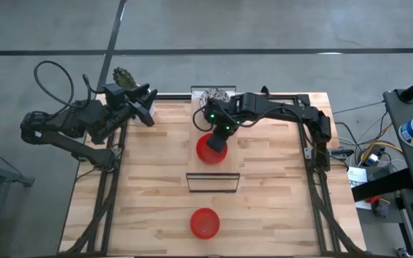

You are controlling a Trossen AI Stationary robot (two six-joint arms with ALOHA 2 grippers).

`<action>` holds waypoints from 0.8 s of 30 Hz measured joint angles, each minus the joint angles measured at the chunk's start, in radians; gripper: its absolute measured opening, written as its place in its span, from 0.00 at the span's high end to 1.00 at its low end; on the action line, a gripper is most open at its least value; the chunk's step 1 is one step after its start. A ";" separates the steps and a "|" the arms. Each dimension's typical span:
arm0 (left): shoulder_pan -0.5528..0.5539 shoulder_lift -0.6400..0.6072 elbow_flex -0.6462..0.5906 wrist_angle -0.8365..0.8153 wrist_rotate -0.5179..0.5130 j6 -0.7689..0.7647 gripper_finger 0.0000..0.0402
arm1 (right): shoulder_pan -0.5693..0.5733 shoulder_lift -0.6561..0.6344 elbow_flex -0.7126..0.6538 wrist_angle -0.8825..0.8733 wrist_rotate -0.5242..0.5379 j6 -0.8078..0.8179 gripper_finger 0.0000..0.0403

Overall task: Pick & Place Mini bowls
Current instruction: Stack the top red bowl on top of the other red bowl on the shelf, then stack the red bowl on top of the other red bowls on the shelf

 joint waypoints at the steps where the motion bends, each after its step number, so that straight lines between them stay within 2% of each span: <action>1: 0.000 0.000 0.000 0.000 0.006 0.000 0.57 | 0.002 0.000 0.000 0.006 0.000 -0.008 0.93; 5: 0.000 0.002 0.000 0.000 0.026 -0.003 0.57 | 0.014 0.000 0.000 0.041 0.001 -0.007 0.81; 11: 0.000 0.004 0.000 -0.026 0.151 -0.074 0.57 | 0.018 -0.007 0.010 0.039 0.054 -0.013 0.63; 17: -0.003 0.016 -0.007 -0.124 0.448 -0.206 0.57 | 0.023 -0.045 0.010 0.071 0.063 -0.054 0.56; 22: -0.021 0.056 -0.050 -0.146 0.704 -0.382 0.57 | 0.041 -0.088 0.010 0.126 0.079 -0.065 0.56; 24: -0.033 0.073 -0.073 -0.142 0.773 -0.463 0.57 | 0.047 -0.108 0.010 0.139 0.081 -0.077 0.57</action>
